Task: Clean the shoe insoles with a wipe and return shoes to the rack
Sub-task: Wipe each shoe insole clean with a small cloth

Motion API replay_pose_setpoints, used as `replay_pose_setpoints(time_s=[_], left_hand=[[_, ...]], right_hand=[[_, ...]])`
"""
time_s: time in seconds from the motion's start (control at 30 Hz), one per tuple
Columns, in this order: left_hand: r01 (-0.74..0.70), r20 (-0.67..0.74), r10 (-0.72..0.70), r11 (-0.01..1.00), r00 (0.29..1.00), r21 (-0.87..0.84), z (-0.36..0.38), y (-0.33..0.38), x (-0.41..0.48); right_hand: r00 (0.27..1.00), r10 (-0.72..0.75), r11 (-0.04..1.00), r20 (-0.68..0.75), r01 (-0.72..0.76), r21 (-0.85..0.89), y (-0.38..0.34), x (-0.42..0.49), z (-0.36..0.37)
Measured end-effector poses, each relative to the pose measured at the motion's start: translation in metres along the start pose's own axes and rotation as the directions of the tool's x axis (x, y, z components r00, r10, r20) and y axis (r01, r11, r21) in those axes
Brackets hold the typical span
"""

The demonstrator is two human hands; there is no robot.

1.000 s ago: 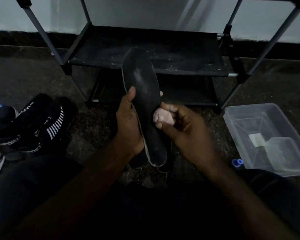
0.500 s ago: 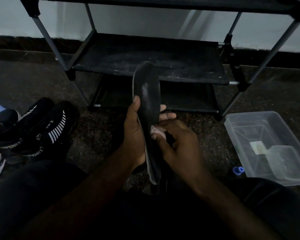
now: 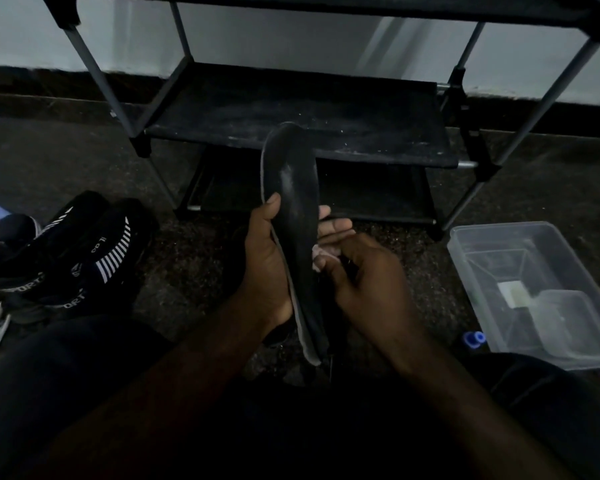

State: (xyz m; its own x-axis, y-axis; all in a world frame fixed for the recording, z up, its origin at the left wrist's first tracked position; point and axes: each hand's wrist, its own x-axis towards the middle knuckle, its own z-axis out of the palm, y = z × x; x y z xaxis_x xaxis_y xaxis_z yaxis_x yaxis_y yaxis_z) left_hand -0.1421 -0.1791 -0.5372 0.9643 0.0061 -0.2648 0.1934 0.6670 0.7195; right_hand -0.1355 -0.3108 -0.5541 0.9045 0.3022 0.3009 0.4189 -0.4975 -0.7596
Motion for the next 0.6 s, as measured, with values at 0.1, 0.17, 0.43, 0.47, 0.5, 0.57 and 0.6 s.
replay_pose_setpoints(time_s=[0.1,0.17,0.43,0.47,0.5,0.57,0.6], left_hand=[[0.006,-0.024,-0.007,0.998,1.0,-0.059,-0.004,0.004,0.003],[-0.004,-0.043,0.0,0.996,0.999,-0.084,-0.008,0.008,0.004],[0.026,-0.045,-0.023,0.998,0.999,0.064,0.006,-0.006,-0.005],[0.02,-0.05,-0.018,0.999,0.999,0.045,0.005,-0.004,-0.004],[0.017,-0.062,-0.016,1.0,0.998,0.021,0.003,-0.002,-0.003],[0.007,-0.094,-0.007,1.0,0.996,-0.003,-0.002,0.002,-0.001],[0.001,-0.099,-0.001,1.0,0.995,-0.001,-0.003,0.003,-0.001]], right_hand=[[0.991,-0.083,0.996,0.109,0.078,0.053,-0.013,-0.012,0.003],[0.979,-0.153,0.987,0.136,0.144,0.077,-0.021,-0.019,0.006],[0.998,0.053,0.991,-0.043,-0.047,0.128,-0.002,-0.004,0.002],[1.0,0.029,0.99,0.006,-0.03,0.14,-0.008,-0.008,0.004],[0.998,-0.015,0.988,0.06,0.005,0.154,-0.015,-0.012,0.005],[0.985,-0.109,0.983,0.134,0.087,0.163,-0.023,-0.018,0.008],[0.982,-0.132,0.983,0.138,0.112,0.144,-0.022,-0.017,0.008]])
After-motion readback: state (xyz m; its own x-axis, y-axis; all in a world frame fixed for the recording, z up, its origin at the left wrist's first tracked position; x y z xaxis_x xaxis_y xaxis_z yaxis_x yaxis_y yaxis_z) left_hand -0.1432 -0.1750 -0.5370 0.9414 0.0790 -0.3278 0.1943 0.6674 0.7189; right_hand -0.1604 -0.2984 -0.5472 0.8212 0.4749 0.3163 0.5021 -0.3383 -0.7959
